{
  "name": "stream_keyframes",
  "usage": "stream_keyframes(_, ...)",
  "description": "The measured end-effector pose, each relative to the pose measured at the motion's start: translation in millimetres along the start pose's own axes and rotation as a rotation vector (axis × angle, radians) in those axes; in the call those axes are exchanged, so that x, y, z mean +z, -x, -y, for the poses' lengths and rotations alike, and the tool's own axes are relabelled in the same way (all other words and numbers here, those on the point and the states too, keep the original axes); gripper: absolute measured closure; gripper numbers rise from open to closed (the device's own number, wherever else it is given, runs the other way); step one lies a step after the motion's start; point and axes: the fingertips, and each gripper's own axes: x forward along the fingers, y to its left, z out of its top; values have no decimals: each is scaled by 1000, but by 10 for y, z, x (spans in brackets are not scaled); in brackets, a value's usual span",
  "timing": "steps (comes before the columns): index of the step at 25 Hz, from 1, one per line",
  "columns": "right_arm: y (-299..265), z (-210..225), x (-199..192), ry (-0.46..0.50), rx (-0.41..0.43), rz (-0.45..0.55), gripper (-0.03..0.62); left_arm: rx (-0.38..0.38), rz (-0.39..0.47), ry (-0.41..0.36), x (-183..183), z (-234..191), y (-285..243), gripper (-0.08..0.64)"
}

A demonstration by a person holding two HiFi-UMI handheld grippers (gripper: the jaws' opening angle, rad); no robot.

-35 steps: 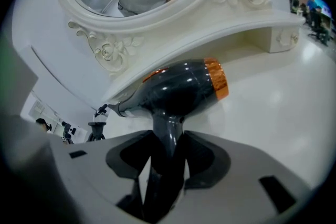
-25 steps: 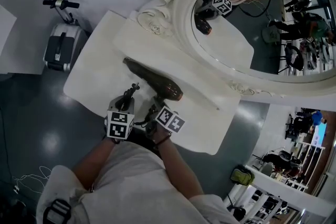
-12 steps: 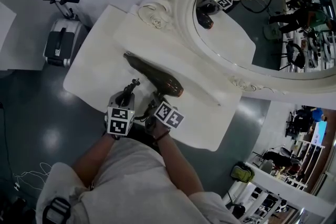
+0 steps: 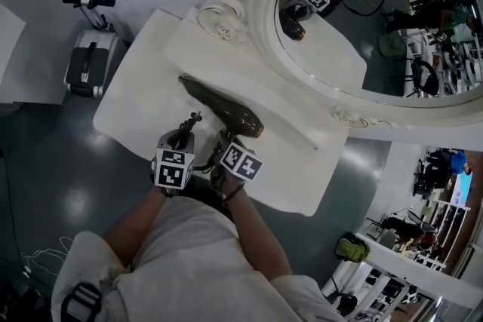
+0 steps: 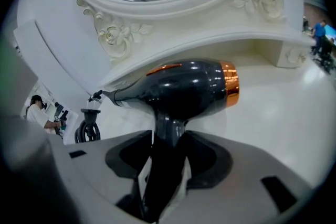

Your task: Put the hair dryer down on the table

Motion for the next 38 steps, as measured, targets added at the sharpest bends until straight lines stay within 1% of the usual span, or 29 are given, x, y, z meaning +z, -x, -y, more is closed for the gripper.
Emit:
stream_keyframes(4, 43, -33, 31, 58, 8, 10, 390, 1, -11, -2, -16, -15, -26, 483)
stream_keyframes(8, 98, -41, 42, 61, 15, 16, 380, 10, -30, -11, -22, -19, -84, 483)
stream_keyframes(14, 177, -39, -44, 100, 19, 19, 380, 10, -46, -24, -19, -10, -185, 482)
stream_keyframes(21, 285, 32, -99, 90, 41, 45, 380, 24, -55, -34, -30, -33, -273, 482)
stream_keyframes(25, 371, 68, -84, 78, 52, 63, 380, 35, -75, 1, -74, -54, -323, 480)
stream_keyframes(28, 444, 67, -81, 83, 66, 74, 380, 46, -70, 13, -71, -78, -344, 480)
stream_keyframes(35, 552, 211, -174, 81, 73, 73, 380, 77, -48, 1, -82, -55, -378, 480)
stream_keyframes(38, 628, 215, -173, 80, 98, 88, 380, 94, -38, -16, -78, -60, -376, 479)
